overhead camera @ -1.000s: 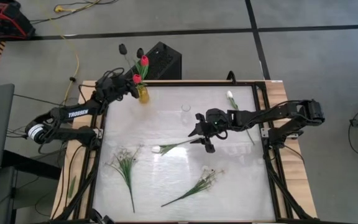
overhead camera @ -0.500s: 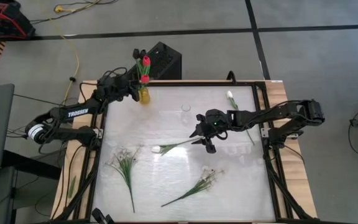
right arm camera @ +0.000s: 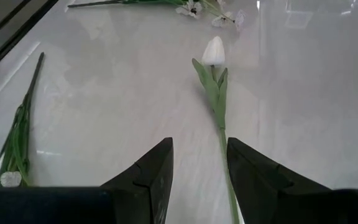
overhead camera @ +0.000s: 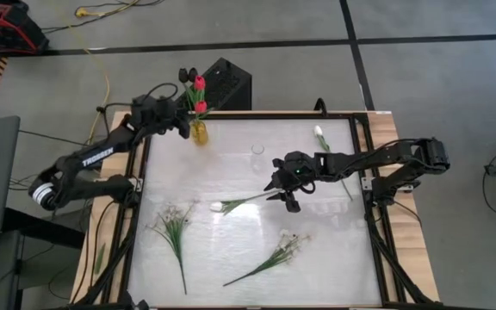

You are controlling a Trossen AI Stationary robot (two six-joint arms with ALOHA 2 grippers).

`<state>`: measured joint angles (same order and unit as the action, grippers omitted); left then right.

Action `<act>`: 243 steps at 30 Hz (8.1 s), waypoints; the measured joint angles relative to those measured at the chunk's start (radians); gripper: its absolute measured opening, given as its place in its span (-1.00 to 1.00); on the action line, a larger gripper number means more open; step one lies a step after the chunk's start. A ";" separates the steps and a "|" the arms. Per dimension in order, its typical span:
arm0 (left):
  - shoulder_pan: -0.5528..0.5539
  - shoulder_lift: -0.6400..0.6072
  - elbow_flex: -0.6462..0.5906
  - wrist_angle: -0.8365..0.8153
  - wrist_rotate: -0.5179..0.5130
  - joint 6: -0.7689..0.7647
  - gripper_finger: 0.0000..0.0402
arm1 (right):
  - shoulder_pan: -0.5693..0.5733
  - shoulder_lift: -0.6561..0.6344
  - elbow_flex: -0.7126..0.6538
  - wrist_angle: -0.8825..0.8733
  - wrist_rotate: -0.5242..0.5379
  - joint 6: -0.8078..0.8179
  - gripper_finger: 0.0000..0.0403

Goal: Sort flowers into vase by color
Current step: Put the bottom right white flowers into the transparent flower vase

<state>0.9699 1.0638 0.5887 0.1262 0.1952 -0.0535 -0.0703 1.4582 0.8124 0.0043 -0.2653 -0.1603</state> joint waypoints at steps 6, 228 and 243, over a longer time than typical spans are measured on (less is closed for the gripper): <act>-0.001 -0.077 0.059 -0.221 -0.018 0.015 -0.18 | -0.012 0.000 0.000 0.000 0.000 -0.003 -0.13; -1.442 0.436 -0.053 1.078 -0.649 0.016 -0.66 | 0.364 0.262 0.054 1.067 0.344 0.072 -0.87; -1.488 0.132 -0.053 0.538 -0.900 -0.093 0.02 | 0.196 -0.194 0.054 0.387 0.556 0.076 -0.85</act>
<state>-0.5182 1.1953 0.5354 0.6637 -0.7051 -0.1462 0.1261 1.2642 0.8665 0.3914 0.2908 -0.0838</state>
